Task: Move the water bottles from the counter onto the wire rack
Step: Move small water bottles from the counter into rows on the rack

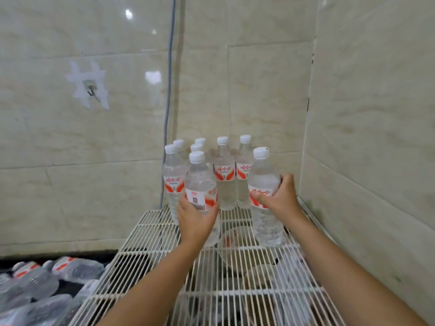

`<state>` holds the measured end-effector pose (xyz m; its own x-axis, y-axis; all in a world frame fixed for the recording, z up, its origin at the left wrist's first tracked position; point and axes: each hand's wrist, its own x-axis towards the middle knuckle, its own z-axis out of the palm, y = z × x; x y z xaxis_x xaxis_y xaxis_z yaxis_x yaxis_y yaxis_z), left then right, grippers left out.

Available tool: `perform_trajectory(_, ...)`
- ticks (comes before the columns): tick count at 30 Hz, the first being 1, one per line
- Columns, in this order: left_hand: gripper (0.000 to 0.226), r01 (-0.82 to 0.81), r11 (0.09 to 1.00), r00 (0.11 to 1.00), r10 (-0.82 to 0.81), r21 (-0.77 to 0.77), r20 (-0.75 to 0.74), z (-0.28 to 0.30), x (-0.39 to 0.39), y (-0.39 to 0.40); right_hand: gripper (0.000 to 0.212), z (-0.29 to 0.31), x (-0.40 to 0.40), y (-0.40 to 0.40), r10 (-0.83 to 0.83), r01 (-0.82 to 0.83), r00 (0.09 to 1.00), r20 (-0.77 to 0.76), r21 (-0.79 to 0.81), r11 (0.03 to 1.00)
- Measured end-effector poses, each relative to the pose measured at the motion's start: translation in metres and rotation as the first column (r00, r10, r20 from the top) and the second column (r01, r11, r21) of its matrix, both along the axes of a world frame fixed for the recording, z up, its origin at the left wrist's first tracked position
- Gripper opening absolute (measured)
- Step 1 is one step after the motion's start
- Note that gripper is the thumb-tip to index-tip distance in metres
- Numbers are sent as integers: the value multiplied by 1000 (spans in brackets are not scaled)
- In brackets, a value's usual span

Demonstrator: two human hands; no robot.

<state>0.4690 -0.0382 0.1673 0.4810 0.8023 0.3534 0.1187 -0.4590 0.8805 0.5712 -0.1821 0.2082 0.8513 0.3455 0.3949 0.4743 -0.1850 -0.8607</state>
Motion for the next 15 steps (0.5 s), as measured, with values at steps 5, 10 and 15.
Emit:
perform_trajectory(5, 58, 271, 951, 960, -258, -146, 106, 10, -14, 12, 66, 0, 6, -12, 34, -34, 999, -34, 10, 999)
perform_trajectory(10, 70, 353, 911, 933, -358, -214, 14, 21, -16, 16, 64, -1, 6, -13, 61, -61, 995, -76, -1, 998)
perform_trajectory(15, 91, -137, 988, 984, 128, -69, -123, 22, -7, -14, 66, 0, 4, -13, 71, -71, 993, -98, 10, 997)
